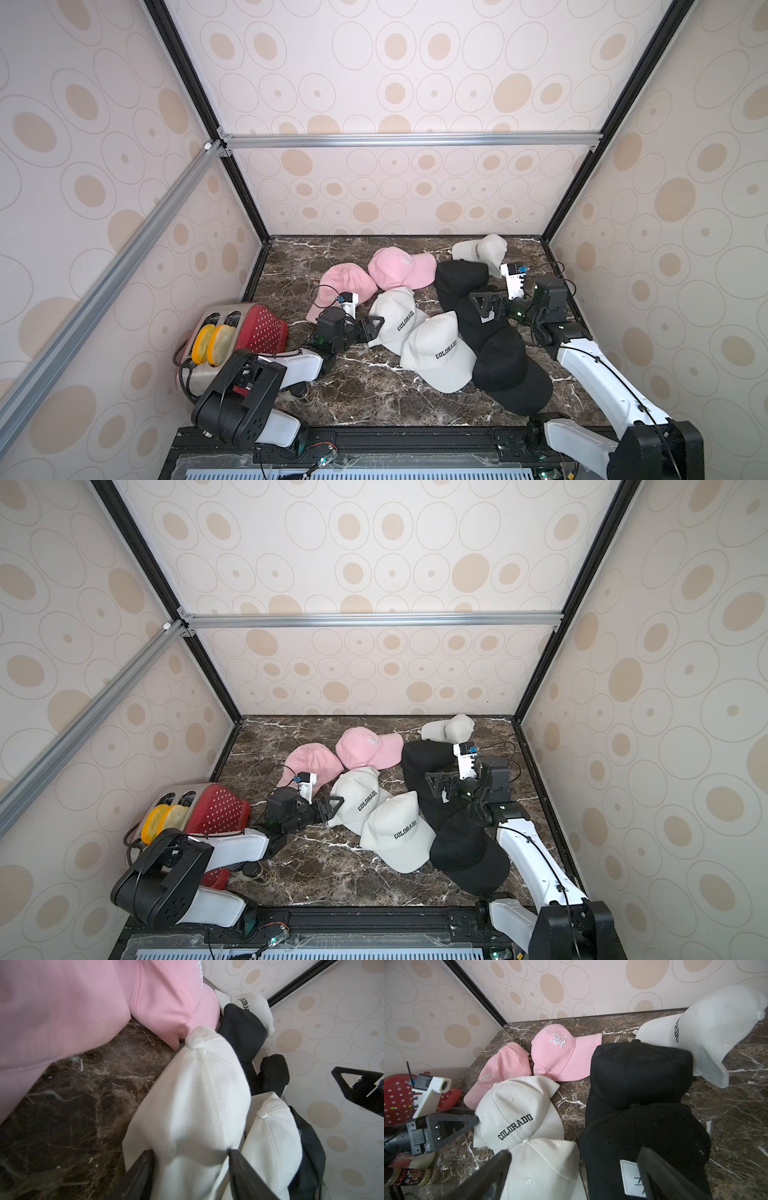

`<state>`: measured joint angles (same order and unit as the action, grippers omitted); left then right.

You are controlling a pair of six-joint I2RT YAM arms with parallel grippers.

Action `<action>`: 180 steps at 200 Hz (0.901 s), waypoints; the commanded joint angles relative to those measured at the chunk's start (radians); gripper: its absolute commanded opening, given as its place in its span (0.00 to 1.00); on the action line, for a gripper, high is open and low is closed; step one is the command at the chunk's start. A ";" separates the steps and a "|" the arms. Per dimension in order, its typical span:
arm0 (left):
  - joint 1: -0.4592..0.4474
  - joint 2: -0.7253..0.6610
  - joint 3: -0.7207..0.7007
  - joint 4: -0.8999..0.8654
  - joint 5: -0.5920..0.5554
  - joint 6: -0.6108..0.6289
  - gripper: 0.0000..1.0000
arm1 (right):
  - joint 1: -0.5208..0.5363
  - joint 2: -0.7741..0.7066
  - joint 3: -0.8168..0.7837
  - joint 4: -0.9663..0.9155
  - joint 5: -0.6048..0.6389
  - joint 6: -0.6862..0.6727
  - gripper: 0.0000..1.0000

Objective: Stack the baseball caps by color
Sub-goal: Pick up the baseball cap from the center of the board.

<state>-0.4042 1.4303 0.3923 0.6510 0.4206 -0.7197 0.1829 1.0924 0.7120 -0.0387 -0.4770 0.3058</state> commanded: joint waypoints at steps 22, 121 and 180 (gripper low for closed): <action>-0.002 -0.042 0.001 -0.013 -0.008 0.061 0.40 | 0.043 0.027 0.049 -0.023 0.003 -0.041 1.00; 0.004 -0.098 0.157 -0.179 -0.020 0.225 0.14 | 0.133 0.138 0.157 -0.019 -0.029 -0.140 1.00; 0.006 -0.156 0.239 -0.577 -0.304 0.140 0.38 | 0.206 0.317 0.319 -0.145 -0.112 -0.460 0.99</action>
<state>-0.4007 1.3304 0.6086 0.3042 0.2771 -0.5529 0.3458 1.3293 0.9726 -0.1005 -0.5129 0.0635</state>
